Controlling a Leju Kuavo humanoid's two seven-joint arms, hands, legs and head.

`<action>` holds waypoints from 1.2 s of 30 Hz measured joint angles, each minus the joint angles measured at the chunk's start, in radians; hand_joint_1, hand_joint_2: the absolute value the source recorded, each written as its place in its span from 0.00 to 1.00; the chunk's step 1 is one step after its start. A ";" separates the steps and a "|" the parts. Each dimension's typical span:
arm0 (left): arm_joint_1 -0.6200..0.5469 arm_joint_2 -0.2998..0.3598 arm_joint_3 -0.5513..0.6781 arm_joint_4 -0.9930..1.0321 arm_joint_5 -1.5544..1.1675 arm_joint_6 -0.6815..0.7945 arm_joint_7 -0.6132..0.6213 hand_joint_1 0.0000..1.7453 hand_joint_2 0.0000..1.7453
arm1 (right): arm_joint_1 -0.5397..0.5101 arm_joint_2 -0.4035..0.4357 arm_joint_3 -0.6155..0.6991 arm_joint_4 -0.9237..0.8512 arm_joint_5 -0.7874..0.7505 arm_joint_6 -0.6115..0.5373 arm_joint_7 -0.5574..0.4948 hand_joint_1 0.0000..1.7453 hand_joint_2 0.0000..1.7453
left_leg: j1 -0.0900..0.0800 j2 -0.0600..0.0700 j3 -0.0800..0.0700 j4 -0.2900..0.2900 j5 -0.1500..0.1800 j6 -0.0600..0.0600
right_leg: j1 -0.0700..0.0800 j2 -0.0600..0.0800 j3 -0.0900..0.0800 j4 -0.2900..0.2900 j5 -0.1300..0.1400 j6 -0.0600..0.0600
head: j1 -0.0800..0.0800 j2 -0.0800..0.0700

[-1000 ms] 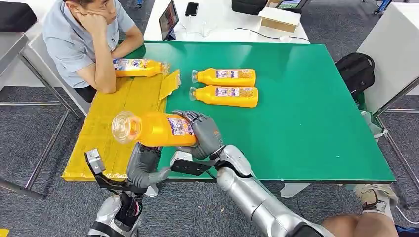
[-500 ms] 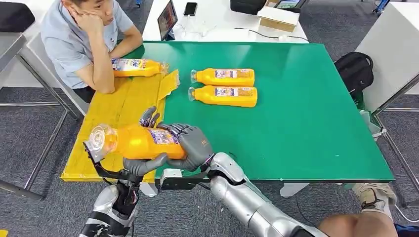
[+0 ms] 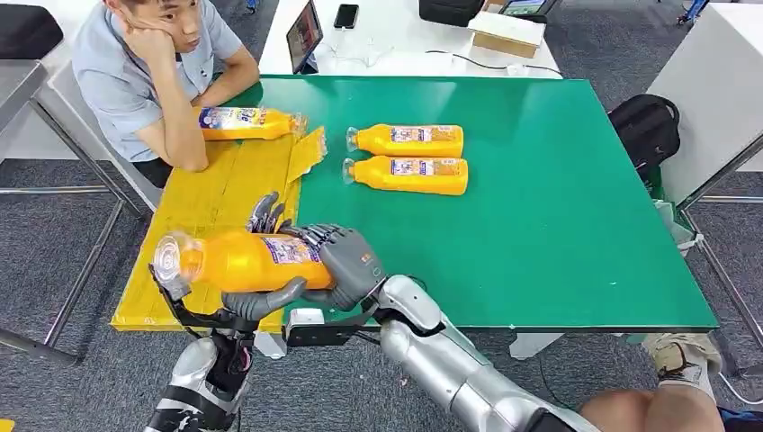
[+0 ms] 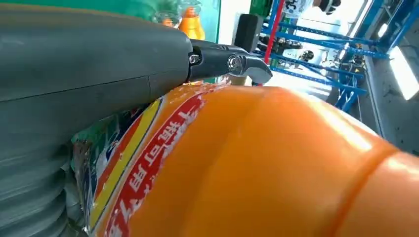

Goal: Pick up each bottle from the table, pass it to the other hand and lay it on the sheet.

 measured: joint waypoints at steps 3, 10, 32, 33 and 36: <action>-0.002 -0.001 0.003 -0.003 0.011 -0.005 0.011 1.00 1.00 | 0.004 0.001 0.016 0.002 0.013 -0.001 -0.001 0.00 1.00 | 0.000 0.000 0.000 0.000 0.000 0.000 | 0.000 0.000 0.000 0.000 0.000 0.000 | 0.001 0.000; -0.007 0.000 0.014 -0.003 0.021 -0.002 0.022 1.00 1.00 | 0.024 0.004 0.025 0.002 -0.006 -0.023 -0.004 0.00 0.00 | 0.000 0.000 0.000 0.000 0.000 0.000 | 0.000 0.000 0.000 0.000 0.000 0.000 | 0.000 0.000; -0.112 0.031 0.033 0.035 -0.458 0.492 0.077 1.00 1.00 | 0.135 -0.049 -0.003 -0.077 0.116 -0.230 0.023 0.00 0.00 | 0.000 -0.001 0.000 0.000 0.000 0.000 | 0.000 0.000 0.000 0.000 0.000 0.000 | 0.000 0.000; -0.123 0.036 0.037 0.040 -0.509 0.520 0.077 1.00 1.00 | 0.149 -0.052 -0.003 -0.093 0.126 -0.231 0.029 0.00 0.00 | 0.000 -0.002 0.000 0.000 0.000 0.000 | 0.000 -0.001 0.000 0.000 0.000 0.000 | 0.000 0.000; -0.139 0.051 0.053 0.054 -0.599 0.567 0.079 1.00 1.00 | 0.171 -0.065 -0.010 -0.140 0.138 -0.232 0.041 0.00 0.00 | 0.001 -0.002 0.000 0.000 0.000 0.000 | 0.001 0.000 0.000 0.000 0.000 0.000 | 0.001 0.000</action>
